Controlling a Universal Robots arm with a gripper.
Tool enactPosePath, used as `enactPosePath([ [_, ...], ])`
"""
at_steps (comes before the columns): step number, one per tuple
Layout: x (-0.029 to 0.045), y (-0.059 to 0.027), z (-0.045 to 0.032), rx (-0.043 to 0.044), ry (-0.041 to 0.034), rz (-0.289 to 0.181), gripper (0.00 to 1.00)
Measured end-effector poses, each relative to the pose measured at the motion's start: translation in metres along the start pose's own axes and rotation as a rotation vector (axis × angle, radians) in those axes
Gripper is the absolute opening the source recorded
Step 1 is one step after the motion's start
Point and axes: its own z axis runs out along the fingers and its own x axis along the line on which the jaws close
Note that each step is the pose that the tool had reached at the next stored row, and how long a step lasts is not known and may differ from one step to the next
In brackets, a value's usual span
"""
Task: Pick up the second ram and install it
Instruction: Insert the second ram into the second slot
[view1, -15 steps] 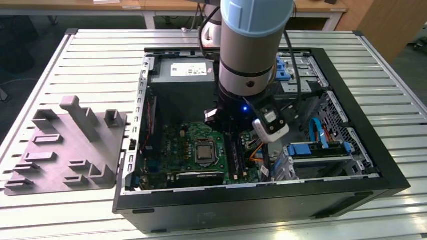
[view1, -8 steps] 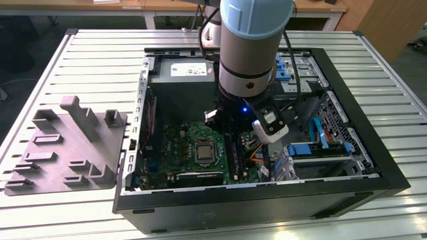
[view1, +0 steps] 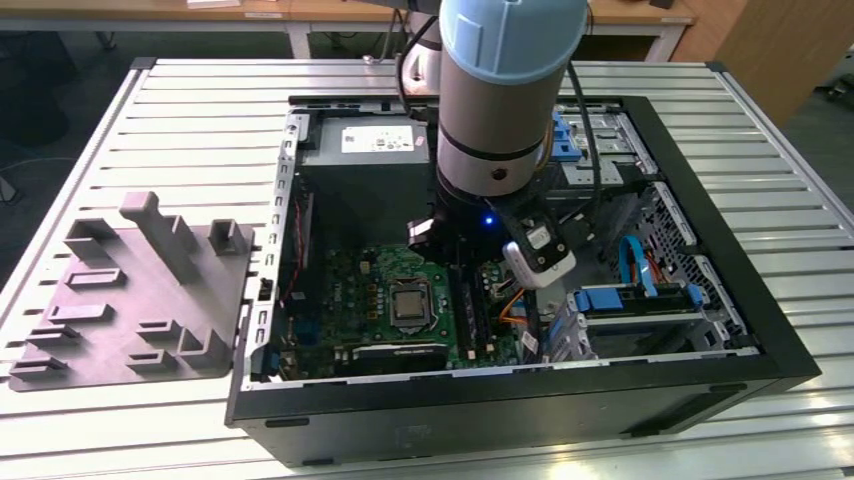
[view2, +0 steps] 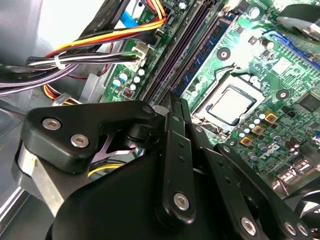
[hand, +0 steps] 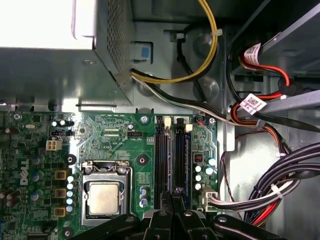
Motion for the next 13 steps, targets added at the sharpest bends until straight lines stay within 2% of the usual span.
enactPosePath([
  [5, 0.0025, -0.0005, 0.0011, 0.0001, 0.0000, 0.000, 0.11],
  [13, 0.0026, -0.0011, 0.0040, 0.0008, 0.0000, 0.000, 0.11],
])
